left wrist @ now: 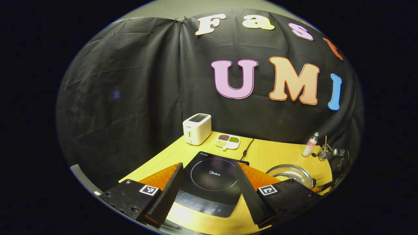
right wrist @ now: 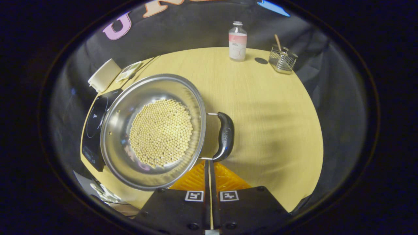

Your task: First push the handle of the pot to place it horizontally, then grasp the pot with both hands and set it on the induction cooktop.

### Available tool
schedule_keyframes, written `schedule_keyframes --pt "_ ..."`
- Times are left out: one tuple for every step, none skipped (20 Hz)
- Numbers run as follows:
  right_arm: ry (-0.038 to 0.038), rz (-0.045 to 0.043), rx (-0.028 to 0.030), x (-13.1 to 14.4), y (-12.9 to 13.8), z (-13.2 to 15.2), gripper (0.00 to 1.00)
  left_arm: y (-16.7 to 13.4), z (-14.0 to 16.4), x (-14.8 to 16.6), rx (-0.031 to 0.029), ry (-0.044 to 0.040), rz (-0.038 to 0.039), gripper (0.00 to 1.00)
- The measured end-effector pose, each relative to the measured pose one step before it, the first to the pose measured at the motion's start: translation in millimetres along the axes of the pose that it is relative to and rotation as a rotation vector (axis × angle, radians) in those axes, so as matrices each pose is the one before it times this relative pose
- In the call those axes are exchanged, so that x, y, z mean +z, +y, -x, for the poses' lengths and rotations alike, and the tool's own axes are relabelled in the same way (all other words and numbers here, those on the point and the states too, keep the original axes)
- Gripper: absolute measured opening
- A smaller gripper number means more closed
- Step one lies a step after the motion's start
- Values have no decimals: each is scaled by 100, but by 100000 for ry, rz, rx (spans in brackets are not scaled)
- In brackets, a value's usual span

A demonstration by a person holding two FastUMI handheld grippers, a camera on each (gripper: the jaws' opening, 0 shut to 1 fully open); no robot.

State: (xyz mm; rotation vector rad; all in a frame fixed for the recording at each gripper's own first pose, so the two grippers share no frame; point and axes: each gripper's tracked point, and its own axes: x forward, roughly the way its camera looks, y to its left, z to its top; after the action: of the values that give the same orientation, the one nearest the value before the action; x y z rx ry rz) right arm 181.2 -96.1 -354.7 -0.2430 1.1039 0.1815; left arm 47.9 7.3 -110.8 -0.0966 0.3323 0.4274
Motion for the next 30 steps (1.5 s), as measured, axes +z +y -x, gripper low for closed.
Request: schedule_keyframes --pt "433 608 576 -136 85 -8 4 -346 -220 47 -929 164 -440 95" --pt "80 1148 379 -25 73 24 4 -313 -212 -38 -886 194 -350 95" --pt "-285 1898 188 -144 31 19 4 -299 -227 49 -859 276 -231 95" --pt "-296 2178 36 -93 44 82 5 -291 -213 16 -839 191 -201 95" --pt "35 1800 59 -211 53 33 5 -305 -290 72 -778 261 -179 95" --pt "376 1498 196 -132 80 300 5 -334 -167 -103 -872 281 -22 95" --pt "263 1596 172 -308 82 -163 3 -379 -238 -10 -1012 502 211 95" --pt "-193 1293 -23 -132 -88 -69 5 -313 -252 -210 -1000 397 358 95" --pt "1044 1147 -964 -419 -247 -269 5 -410 -227 -21 -1057 411 317 94" --pt "2352 1474 -1015 -729 -337 -494 8 -354 -295 -271 -1102 728 333 96" --pt "1982 766 -1163 -820 -266 -146 9 -334 -266 -167 -1064 544 227 95" --pt "1928 -438 -344 -665 -225 -312 8 -366 -436 -395 -1047 675 68 96" --pt "2049 -1804 10 -944 -151 -219 12 -326 -481 -295 -1153 907 53 96" --pt "1685 -2845 176 -619 -231 -273 12 -378 -364 -403 -1240 1366 92 96" --pt "1388 -2126 227 -476 -374 -150 14 -476 -484 -610 -1538 1483 233 96" --pt "714 -1603 -618 -264 -668 72 24 -517 -427 -368 -2061 1127 1060 96" --pt "-79 -1419 -1177 -179 -717 85 36 -784 -597 -336 -2610 789 1685 97" --pt "41 -2113 82 42 -537 187 39 -691 -631 -524 -2643 1748 1961 96" --pt "92 -2887 1005 40 -420 236 55 -612 -563 -561 -2499 1848 1726 96" --pt "-268 -3148 559 197 -450 319 71 -419 -665 -557 -2001 2100 1156 96" --pt "469 -3404 1627 106 -256 407 81 -278 -750 -590 -1269 2648 437 97" --pt "-669 -3673 1462 270 -172 404 88 -127 -591 -746 -931 2927 360 97" --pt "-1182 -3269 1503 427 -256 554 100 -163 -489 -248 -1474 1888 681 97" --pt "-878 -2653 1760 536 -135 617 98 -402 -556 -124 -2400 1428 969 97" --pt "-1065 -1972 1352 447 -218 582 94 -466 -582 -331 -2740 2416 281 97" --pt "-1278 -1155 1200 525 -106 625 94 -124 -611 -387 -1858 2243 -208 97" --pt "-1310 -962 1034 575 -139 569 94 -96 -671 -425 -1904 3198 -825 97" --pt "-1274 -1229 1366 761 143 523 94 -68 -769 -330 -1914 2583 -1026 96" --pt "-1457 -1441 2260 821 392 578 93 -197 -741 -213 -2289 3091 -457 97" --pt "-1756 -1988 3384 969 715 358 94 -311 -793 -412 -2809 3100 -348 96"
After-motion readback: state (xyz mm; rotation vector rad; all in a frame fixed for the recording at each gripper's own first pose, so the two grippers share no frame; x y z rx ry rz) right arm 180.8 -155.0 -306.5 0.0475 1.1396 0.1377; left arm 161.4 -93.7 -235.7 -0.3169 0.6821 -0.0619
